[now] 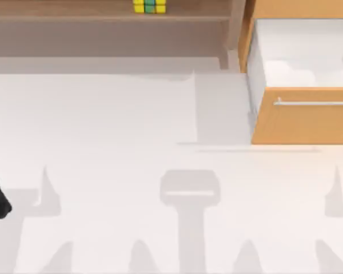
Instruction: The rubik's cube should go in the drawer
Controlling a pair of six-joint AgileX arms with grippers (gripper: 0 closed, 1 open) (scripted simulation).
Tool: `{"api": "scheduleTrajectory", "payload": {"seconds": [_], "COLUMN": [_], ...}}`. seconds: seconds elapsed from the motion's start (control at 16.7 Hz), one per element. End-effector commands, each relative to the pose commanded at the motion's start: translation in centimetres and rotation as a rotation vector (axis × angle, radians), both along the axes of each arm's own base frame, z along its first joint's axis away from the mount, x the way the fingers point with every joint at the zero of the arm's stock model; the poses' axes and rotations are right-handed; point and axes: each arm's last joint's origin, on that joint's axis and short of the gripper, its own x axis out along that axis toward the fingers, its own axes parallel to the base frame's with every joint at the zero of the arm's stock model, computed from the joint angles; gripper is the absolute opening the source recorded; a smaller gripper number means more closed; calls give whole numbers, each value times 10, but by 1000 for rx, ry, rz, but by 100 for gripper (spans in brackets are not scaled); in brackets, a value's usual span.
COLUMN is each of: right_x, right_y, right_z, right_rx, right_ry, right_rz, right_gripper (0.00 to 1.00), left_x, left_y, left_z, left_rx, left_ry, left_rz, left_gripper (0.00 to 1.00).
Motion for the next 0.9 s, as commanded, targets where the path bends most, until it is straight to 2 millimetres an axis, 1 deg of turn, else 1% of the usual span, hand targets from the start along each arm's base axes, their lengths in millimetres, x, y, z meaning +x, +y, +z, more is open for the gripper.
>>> {"api": "scheduleTrajectory", "payload": {"seconds": [0.12, 0.24, 0.36, 0.54, 0.66, 0.72, 0.78, 0.9], "right_x": [0, 0, 2, 14, 30, 42, 57, 91], "right_y": [0, 1, 4, 15, 26, 34, 45, 71], "right_z": [0, 7, 24, 60, 88, 102, 115, 136], "right_rx": [0, 6, 13, 22, 28, 31, 34, 41], "right_ry": [0, -14, -45, -83, -101, -107, -109, -114], "right_rz": [0, 5, 22, 68, 101, 118, 133, 160], "right_gripper": [100, 100, 100, 100, 100, 100, 100, 100], "left_x": [0, 0, 0, 0, 0, 0, 0, 0], "left_y": [0, 0, 0, 0, 0, 0, 0, 0], "left_z": [0, 0, 0, 0, 0, 0, 0, 0], "left_rx": [0, 0, 0, 0, 0, 0, 0, 0], "left_ry": [0, 0, 0, 0, 0, 0, 0, 0], "left_rz": [0, 0, 0, 0, 0, 0, 0, 0], "left_gripper": [100, 100, 100, 100, 100, 100, 100, 100]}}
